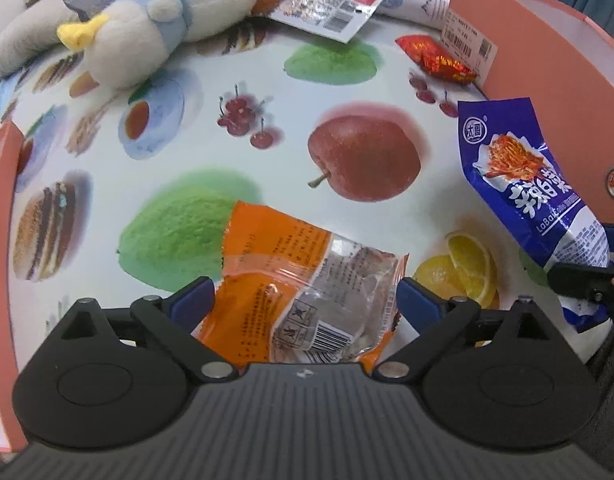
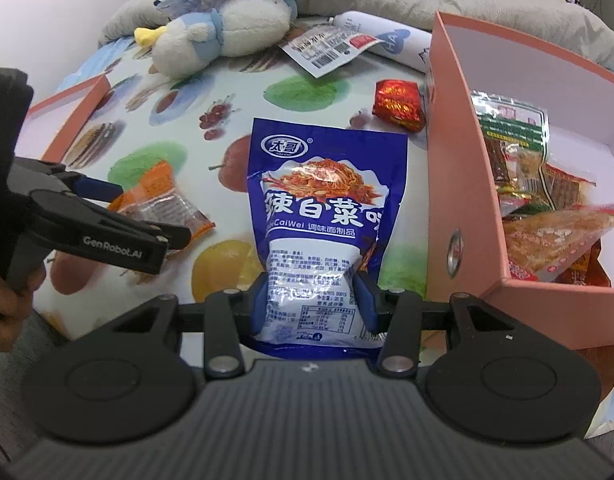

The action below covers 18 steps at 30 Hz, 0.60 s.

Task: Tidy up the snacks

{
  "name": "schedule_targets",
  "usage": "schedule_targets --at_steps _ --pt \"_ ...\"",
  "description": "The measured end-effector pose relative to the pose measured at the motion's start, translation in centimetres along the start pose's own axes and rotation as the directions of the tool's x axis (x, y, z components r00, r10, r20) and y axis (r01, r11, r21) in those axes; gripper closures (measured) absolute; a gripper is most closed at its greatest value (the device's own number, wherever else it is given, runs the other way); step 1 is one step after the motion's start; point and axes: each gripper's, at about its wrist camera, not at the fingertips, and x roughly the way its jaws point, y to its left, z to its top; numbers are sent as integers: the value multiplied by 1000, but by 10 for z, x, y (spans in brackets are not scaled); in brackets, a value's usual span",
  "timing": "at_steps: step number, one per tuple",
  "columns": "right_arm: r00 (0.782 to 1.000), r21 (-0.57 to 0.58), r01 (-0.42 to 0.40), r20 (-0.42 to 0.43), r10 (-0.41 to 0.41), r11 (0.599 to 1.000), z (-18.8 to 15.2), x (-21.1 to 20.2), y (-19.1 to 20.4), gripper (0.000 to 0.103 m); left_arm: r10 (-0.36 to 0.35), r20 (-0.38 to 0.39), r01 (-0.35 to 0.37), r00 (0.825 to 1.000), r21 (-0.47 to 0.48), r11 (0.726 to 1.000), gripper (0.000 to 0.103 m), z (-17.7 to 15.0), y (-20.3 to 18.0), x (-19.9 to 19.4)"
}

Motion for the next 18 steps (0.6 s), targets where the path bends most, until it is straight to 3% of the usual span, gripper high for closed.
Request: schedule_targets --at_steps 6,18 --pt "1000 10 -5 -22 5 1000 2 5 0 56 4 0 -4 1000 -57 998 7 -3 3 5" --pt "1000 14 -30 -4 30 999 10 3 2 56 0 -4 -1 1000 -178 984 40 3 5 -13"
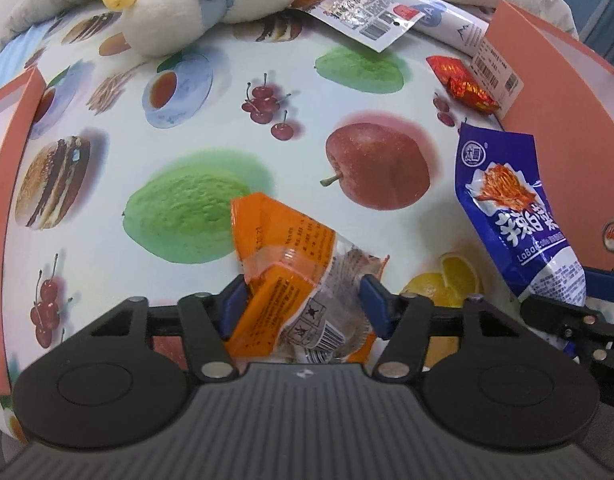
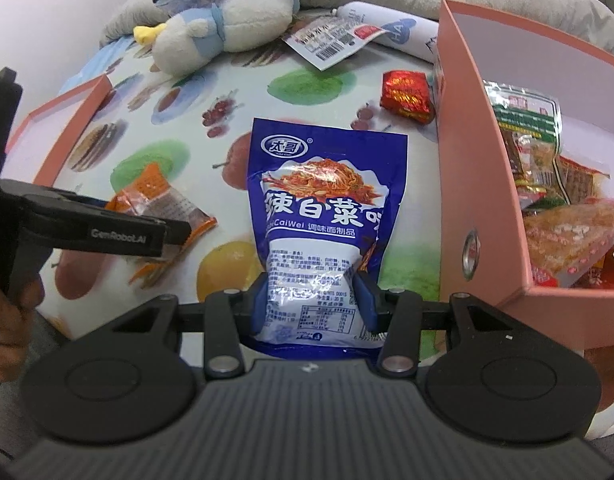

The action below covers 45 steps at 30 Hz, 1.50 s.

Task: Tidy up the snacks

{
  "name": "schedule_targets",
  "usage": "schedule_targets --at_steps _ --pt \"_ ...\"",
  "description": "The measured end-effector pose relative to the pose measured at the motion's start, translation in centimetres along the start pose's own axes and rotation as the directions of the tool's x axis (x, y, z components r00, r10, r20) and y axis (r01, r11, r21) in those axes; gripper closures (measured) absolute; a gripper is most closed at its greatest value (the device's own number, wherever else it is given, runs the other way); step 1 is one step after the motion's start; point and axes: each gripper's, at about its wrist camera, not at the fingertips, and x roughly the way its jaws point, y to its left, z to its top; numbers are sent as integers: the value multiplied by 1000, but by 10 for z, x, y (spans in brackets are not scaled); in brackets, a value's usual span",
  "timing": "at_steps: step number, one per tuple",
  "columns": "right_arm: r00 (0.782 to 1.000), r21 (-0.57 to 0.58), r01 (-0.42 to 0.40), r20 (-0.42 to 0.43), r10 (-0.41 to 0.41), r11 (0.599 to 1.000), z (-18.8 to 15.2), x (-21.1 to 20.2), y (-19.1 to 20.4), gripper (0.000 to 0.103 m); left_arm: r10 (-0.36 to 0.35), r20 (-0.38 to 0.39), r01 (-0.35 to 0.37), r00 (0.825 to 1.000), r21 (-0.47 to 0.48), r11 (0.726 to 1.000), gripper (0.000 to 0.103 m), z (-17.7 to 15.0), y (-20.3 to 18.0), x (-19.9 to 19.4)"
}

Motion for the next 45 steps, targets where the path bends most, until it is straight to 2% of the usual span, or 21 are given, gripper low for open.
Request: schedule_targets --at_steps 12,19,34,45 --pt "997 27 -26 69 24 999 25 -31 -2 56 9 60 -3 998 -100 995 41 12 3 -49" --pt "990 27 -45 132 41 999 42 -61 0 56 2 121 11 993 -109 994 41 20 -6 -87" --pt "969 46 -25 248 12 999 71 -113 -19 56 -28 253 54 967 -98 994 41 63 -23 -155" --pt "947 86 8 321 -35 996 85 -141 -51 56 -99 330 113 939 -24 993 41 98 -64 -188"
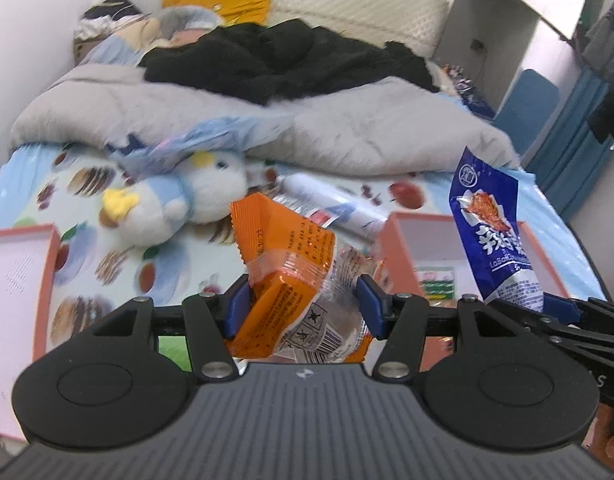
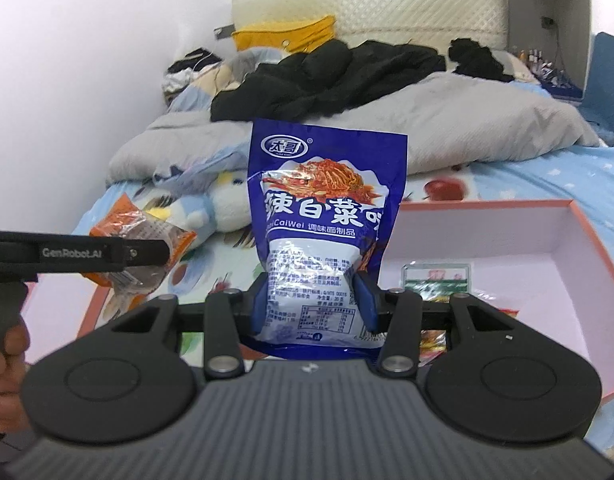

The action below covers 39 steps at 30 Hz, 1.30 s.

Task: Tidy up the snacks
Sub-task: 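Carry orange bag with left tool while right tool carries blue pack over the box, then open left tool over the box while right tool releases blue pack into it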

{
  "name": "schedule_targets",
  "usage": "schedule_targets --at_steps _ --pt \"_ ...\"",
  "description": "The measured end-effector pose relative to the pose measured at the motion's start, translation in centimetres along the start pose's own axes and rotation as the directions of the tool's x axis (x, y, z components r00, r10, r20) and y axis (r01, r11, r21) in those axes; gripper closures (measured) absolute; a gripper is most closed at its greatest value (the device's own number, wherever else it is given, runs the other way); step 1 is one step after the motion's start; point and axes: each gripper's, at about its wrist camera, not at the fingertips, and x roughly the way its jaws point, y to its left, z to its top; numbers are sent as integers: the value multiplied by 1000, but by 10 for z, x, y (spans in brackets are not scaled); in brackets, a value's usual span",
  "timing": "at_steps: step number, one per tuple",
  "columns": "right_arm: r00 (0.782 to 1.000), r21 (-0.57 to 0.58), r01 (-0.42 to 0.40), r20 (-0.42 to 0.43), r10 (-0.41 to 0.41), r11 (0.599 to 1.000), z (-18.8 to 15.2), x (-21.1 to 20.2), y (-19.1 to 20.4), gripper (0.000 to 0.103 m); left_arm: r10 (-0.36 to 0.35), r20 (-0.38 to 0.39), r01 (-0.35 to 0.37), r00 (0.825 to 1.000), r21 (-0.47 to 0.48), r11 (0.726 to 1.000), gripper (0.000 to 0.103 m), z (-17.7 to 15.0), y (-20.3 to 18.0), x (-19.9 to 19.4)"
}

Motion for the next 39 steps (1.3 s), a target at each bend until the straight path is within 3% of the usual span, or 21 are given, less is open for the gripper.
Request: schedule_targets --at_steps 10,20,29,39 --pt "995 49 80 60 -83 996 16 -16 -56 56 -101 31 98 994 78 992 41 35 -70 16" --pt "979 141 202 -26 -200 969 -5 6 -130 55 -191 -103 205 976 155 966 41 29 -158 98" --pt "956 195 274 -164 -244 942 -39 44 -184 55 -176 -253 227 951 189 956 41 2 -206 179" --pt "938 228 303 -243 -248 925 -62 69 -217 53 -149 -336 226 930 201 953 41 -13 -213 224"
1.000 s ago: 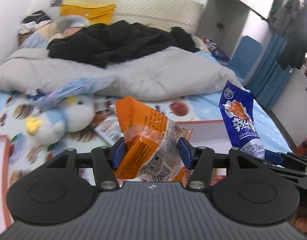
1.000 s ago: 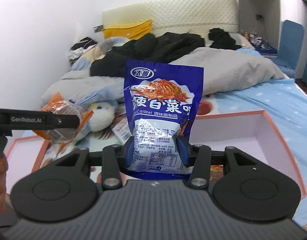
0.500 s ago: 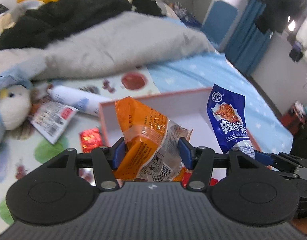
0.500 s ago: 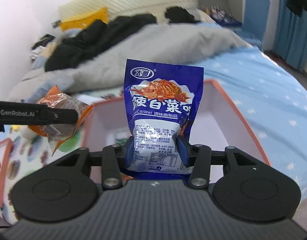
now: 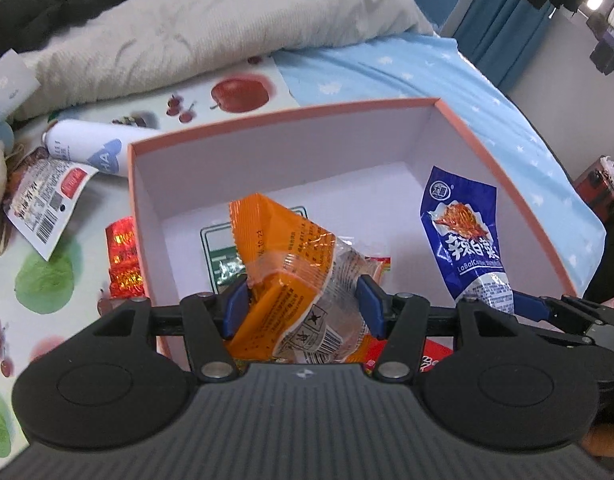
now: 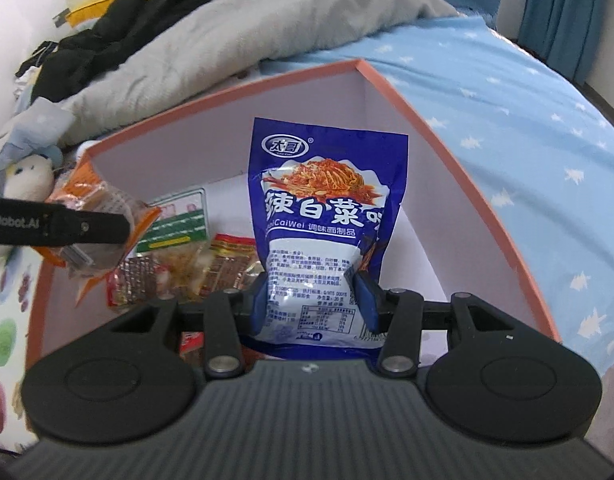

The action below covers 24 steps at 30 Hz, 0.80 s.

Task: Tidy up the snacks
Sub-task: 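Open left tool over the box while right tool releases blue pack into it, then withdraw both open tools from the box toward the snack pile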

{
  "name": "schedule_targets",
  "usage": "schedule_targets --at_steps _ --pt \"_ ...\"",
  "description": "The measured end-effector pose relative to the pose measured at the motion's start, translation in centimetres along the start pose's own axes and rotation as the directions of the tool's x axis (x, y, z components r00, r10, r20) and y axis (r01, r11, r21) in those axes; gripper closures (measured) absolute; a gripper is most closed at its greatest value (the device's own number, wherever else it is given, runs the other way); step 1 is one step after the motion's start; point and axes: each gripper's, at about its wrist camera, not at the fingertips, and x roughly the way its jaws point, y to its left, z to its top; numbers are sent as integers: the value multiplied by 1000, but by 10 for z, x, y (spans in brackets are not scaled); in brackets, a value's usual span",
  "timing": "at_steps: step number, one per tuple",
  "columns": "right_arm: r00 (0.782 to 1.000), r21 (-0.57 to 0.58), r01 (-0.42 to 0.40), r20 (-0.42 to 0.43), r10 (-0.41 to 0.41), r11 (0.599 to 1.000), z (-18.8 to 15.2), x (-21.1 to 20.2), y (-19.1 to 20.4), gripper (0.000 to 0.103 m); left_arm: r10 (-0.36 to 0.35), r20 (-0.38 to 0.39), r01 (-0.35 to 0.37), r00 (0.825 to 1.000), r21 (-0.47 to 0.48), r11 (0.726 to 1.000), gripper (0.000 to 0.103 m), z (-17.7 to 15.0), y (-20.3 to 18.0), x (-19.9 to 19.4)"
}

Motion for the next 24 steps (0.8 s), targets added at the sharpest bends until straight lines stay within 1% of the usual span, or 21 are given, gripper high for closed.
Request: schedule_targets --at_steps 1,2,3,4,8,10,14,19,24 --pt "1000 5 -2 -1 2 1000 0 1 -2 51 -4 4 4 1000 -5 1000 38 1 1 0" --pt "1000 11 -4 -2 4 1000 0 1 -2 48 -13 -1 13 1000 -12 1000 28 1 1 0" --pt "1000 15 0 -5 0 1000 0 2 -2 42 -20 -13 20 1000 -20 1000 22 2 2 0" --pt "1000 14 2 -7 -2 1000 0 2 -2 38 -22 -14 22 1000 -26 999 19 2 3 -1" --pt "1000 25 -1 6 1 1000 1 -5 -2 37 -15 13 15 1000 -9 1000 19 0 1 -15" --pt "1000 39 -8 29 7 999 2 -15 0 37 -20 28 20 999 -1 1000 19 -1 1 -27" --pt "996 42 -28 84 24 999 4 -40 7 37 -12 83 11 996 5 1000 19 -3 1 -58" --pt "987 24 -54 155 50 998 6 -74 21 37 -1 152 0 988 9 1000 19 -11 1 -101" --pt "974 -7 -78 214 78 997 2 -104 41 37 5 213 -6 977 4 1000 19 -28 7 -140"
